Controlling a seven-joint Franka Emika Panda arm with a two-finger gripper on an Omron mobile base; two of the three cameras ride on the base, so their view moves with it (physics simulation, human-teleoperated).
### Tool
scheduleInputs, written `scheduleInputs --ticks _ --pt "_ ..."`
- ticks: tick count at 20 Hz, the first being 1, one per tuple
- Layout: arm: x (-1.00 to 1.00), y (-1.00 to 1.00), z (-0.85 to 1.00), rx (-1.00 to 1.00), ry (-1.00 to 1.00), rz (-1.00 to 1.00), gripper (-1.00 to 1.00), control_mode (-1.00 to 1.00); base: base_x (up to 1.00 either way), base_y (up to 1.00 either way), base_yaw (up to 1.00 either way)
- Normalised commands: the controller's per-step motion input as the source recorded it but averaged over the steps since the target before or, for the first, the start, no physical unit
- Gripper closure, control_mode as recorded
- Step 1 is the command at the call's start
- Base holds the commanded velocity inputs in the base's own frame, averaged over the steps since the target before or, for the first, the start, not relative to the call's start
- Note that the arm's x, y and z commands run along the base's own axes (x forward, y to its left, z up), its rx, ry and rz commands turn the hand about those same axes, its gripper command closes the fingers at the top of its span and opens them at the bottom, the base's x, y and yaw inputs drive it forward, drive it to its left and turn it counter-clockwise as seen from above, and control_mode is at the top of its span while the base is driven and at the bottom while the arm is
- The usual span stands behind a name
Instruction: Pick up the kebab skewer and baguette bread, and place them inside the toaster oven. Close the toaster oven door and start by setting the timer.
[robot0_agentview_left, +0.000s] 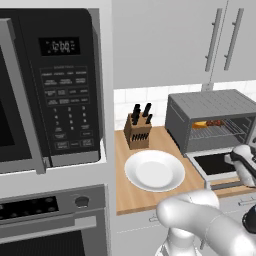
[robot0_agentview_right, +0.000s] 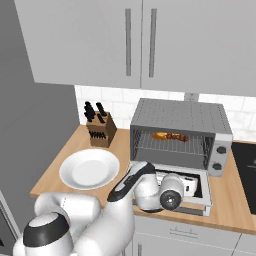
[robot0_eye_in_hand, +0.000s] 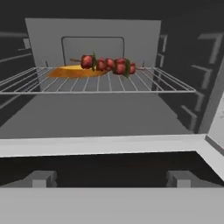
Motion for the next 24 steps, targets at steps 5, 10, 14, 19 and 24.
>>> scheduleInputs --ticks 5,10,14,19,24 --pt "-0.68 -0.34 -0.01 0.00 0.00 0.00 -1.00 -1.00 0.00 0.00 0.00" --pt "-0.54 -0.18 -0.09 0.00 0.00 0.00 -1.00 -1.00 0.00 0.00 0.00" --pt "-0.42 -0.20 -0.14 0.00 0.00 0.02 -1.00 -1.00 0.00 0.00 0.00" --pt "-0.36 -0.17 -0.12 0.00 0.00 0.02 -1.00 -1.00 0.00 0.00 0.00" --pt "-0.28 -0.08 -0.02 0.00 0.05 0.01 -1.00 -1.00 0.00 0.00 0.00"
